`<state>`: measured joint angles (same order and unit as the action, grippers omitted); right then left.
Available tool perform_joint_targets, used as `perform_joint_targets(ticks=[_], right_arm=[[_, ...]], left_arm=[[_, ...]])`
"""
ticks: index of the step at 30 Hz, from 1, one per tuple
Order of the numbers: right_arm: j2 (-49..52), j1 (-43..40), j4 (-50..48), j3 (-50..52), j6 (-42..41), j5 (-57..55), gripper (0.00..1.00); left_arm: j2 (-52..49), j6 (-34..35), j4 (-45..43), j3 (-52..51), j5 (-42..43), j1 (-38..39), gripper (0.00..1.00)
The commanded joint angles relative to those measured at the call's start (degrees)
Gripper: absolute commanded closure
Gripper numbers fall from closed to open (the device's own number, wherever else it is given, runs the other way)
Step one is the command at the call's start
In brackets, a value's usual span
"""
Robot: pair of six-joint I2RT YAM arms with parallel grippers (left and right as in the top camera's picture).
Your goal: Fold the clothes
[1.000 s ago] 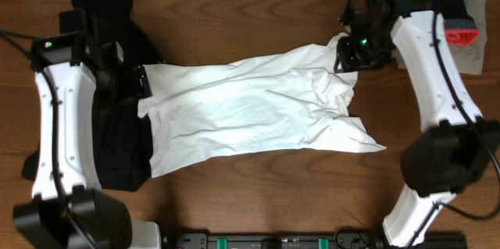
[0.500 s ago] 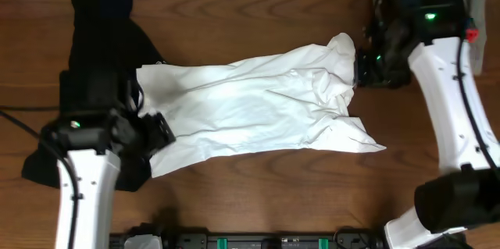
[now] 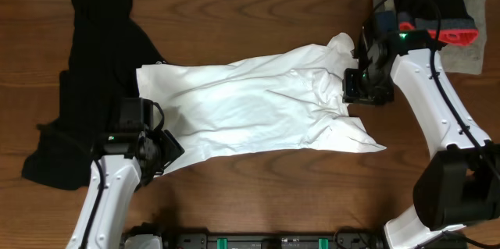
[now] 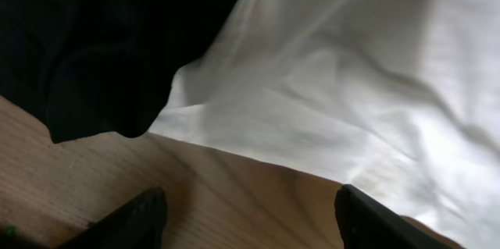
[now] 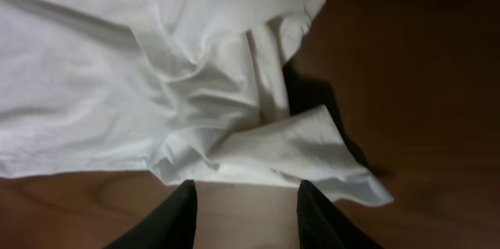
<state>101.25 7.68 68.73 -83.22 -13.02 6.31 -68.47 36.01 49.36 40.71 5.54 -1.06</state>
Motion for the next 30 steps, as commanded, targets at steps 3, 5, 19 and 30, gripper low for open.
perform_joint_targets(ticks=[3,5,19,30], right_arm=[[-0.2,1.1,-2.4,2.6,-0.7,1.2,0.6],[-0.2,1.1,-2.9,3.1,-0.6,1.5,0.6],[-0.2,1.1,-3.5,3.2,0.0,1.7,0.59],[-0.2,1.1,-2.1,3.2,0.0,3.0,0.6]], left_arm=[[-5.9,0.5,-0.3,-1.1,-1.8,0.2,0.32],[-8.4,0.5,-0.5,-1.1,-2.3,0.2,0.33],[-18.0,0.5,-8.4,-1.2,-8.9,0.2,0.33],[-24.0,0.5,-10.0,-1.2,-7.5,0.2,0.8]])
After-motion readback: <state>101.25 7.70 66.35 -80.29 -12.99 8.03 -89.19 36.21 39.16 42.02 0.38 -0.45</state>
